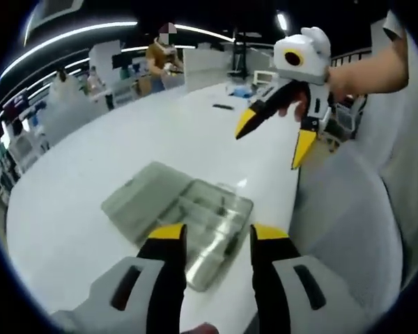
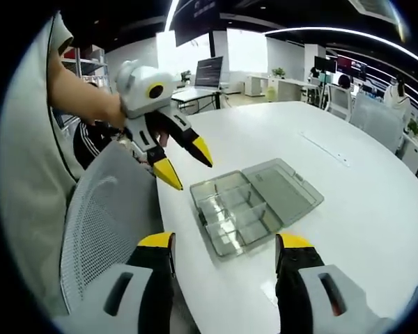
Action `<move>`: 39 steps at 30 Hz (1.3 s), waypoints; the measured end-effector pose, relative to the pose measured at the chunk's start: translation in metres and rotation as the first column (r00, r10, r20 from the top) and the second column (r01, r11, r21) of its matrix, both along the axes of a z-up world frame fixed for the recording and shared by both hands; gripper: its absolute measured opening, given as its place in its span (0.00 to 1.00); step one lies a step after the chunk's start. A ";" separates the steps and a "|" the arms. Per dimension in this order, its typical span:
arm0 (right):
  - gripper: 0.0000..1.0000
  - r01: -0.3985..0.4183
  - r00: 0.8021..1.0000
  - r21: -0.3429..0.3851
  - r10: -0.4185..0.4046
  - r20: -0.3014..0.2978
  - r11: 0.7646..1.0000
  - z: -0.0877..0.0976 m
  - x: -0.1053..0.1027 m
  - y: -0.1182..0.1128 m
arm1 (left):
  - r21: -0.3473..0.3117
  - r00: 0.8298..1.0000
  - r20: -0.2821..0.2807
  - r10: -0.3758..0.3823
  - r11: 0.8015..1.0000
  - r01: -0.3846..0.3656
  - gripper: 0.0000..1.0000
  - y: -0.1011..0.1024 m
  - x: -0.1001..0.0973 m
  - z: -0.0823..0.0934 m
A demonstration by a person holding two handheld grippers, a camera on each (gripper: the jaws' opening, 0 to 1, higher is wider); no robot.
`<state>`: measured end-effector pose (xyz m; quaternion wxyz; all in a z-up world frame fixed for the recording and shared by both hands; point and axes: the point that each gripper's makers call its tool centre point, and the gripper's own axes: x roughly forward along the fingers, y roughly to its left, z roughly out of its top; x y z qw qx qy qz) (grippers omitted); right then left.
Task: Insert the divider into the dual guide fixture by aligning both edges with the guide slots and pushing it downward to the bottom, including one-sided entry, uneven engagement, binding, and posture correction.
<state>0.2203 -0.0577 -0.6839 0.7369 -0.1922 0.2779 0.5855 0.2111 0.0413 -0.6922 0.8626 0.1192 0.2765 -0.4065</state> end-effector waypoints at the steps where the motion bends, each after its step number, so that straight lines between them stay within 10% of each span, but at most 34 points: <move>1: 0.55 0.000 1.000 -0.001 0.000 0.001 1.000 0.000 0.001 -0.001 | -0.006 1.000 0.004 0.001 1.000 -0.001 0.35 -0.002 -0.001 0.001; 39: 0.52 -0.059 0.998 -0.187 0.060 -0.001 0.981 -0.048 0.032 -0.044 | -0.078 1.000 0.019 0.019 0.997 -0.017 0.35 -0.020 -0.011 0.012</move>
